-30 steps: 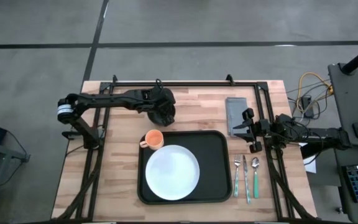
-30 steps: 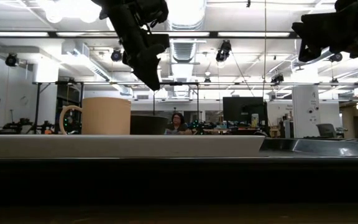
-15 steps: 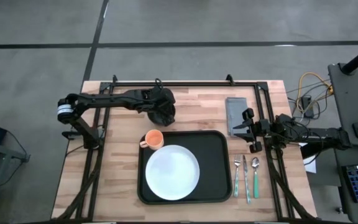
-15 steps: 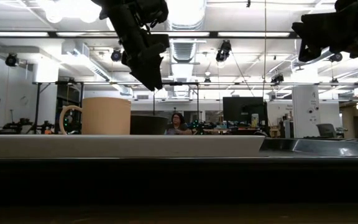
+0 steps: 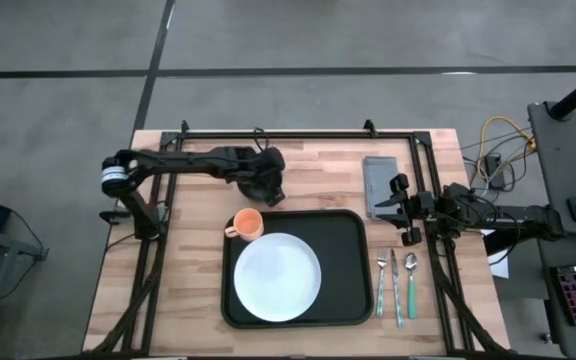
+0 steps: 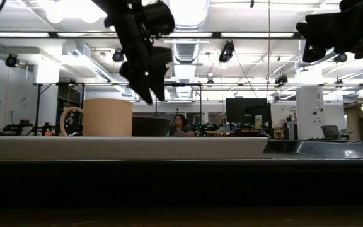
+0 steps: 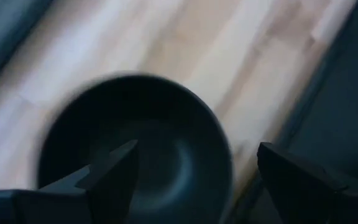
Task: Set up tray
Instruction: Stack the black bowl on top of the white plate
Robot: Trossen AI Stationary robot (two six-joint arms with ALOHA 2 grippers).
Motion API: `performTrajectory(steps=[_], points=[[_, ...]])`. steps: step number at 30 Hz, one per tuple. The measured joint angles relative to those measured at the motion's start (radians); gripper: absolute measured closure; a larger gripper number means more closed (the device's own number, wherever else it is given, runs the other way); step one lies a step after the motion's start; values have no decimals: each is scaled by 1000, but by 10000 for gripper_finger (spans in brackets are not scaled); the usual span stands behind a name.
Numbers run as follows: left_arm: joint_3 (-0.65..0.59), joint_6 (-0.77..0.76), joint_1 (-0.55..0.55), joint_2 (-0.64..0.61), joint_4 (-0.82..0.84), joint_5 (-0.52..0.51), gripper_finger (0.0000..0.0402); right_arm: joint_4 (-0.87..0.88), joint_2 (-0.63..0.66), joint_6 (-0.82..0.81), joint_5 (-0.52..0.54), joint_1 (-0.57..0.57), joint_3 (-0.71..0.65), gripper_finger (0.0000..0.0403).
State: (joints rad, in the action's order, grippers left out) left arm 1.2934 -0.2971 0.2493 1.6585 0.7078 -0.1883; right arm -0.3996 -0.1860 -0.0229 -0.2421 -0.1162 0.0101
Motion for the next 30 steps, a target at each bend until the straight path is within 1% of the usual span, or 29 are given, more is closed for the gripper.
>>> performTrajectory(steps=[2, 6, 17, 26, 30], points=[[0, 1, 0, 33, 1, 29, 100, 0, 0, 0, 2, 0, 0, 291], [2, 6, 0, 67, 2, 28, 100, 0, 0, 0, 5, 0, 0, 291], [-1, -9, 1, 69, -19, 25, 100, 0, 0, -1, 6, 0, 0, 291], [-69, -3, 1, 71, -34, 25, 100, 0, 0, 5, 6, 0, 0, 291], [-86, -1, 1, 72, -67, 4, 100, 0, 0, 5, 6, 0, 0, 291]])
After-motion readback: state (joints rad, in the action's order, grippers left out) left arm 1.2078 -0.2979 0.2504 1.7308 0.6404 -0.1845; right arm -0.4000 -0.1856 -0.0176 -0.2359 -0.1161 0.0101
